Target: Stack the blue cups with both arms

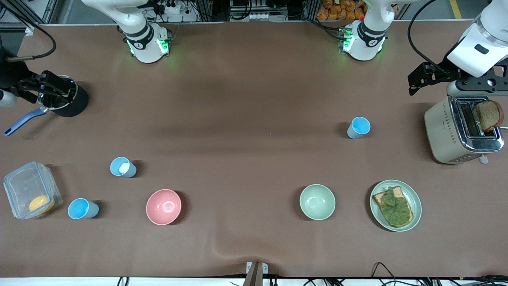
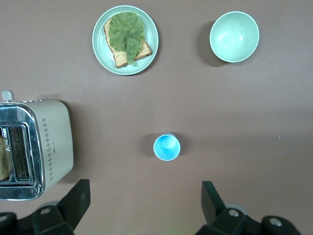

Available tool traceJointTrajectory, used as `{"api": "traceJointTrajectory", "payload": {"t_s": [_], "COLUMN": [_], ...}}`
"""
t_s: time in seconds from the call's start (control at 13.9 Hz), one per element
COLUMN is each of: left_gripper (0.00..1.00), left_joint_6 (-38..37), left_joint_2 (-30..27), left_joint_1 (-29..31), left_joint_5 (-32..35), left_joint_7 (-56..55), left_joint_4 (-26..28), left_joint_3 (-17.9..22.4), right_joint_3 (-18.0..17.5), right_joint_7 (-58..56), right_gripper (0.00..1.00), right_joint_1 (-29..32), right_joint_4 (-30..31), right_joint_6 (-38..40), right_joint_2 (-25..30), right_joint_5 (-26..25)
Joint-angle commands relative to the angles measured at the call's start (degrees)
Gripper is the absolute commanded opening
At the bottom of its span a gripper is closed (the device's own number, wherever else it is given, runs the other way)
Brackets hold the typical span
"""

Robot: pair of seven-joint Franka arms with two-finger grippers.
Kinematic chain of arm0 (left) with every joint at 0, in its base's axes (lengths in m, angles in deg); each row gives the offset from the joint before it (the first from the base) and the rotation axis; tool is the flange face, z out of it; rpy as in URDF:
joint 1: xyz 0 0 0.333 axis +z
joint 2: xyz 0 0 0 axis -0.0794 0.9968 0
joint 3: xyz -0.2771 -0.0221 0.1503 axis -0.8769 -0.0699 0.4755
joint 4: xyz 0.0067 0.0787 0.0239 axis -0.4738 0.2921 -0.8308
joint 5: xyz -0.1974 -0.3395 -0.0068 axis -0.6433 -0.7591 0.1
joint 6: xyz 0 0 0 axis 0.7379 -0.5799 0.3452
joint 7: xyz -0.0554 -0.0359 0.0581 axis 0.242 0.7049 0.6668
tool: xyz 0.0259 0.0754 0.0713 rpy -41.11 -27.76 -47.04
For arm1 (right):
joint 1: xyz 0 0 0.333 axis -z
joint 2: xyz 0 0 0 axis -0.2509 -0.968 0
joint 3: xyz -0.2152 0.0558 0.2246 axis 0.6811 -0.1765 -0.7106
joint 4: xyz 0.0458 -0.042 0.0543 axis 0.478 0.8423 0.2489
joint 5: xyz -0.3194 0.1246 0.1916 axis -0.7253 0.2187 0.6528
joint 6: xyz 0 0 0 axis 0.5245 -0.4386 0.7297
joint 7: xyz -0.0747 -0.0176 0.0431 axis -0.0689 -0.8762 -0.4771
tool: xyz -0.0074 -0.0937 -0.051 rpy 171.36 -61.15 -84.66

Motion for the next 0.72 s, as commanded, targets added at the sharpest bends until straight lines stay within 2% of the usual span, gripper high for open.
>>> {"api": "traceJointTrajectory", "payload": {"t_s": [0.0,0.65], "left_gripper": [1.0,1.0], "left_joint_6": [-0.22,0.05], "left_joint_2": [-0.29,0.06], "left_joint_1": [0.01,0.0], "left_joint_5": [-0.11,-0.1], "left_joint_7": [-0.7,-0.79], "left_joint_4": [0.0,-0.61], "left_joint_3": [-0.57,-0.66], "right_joint_3": [0.07,-0.02], "right_joint_7": [0.62,0.53], "right_gripper": [1.0,1.0], "right_joint_1": [-0.19,-0.8], "right_joint_4": [-0.51,-0.51], "right_joint_6": [0.06,0.42], "right_joint_2": [0.39,-0.05], "right_joint_5": [-0.26,-0.18]}}
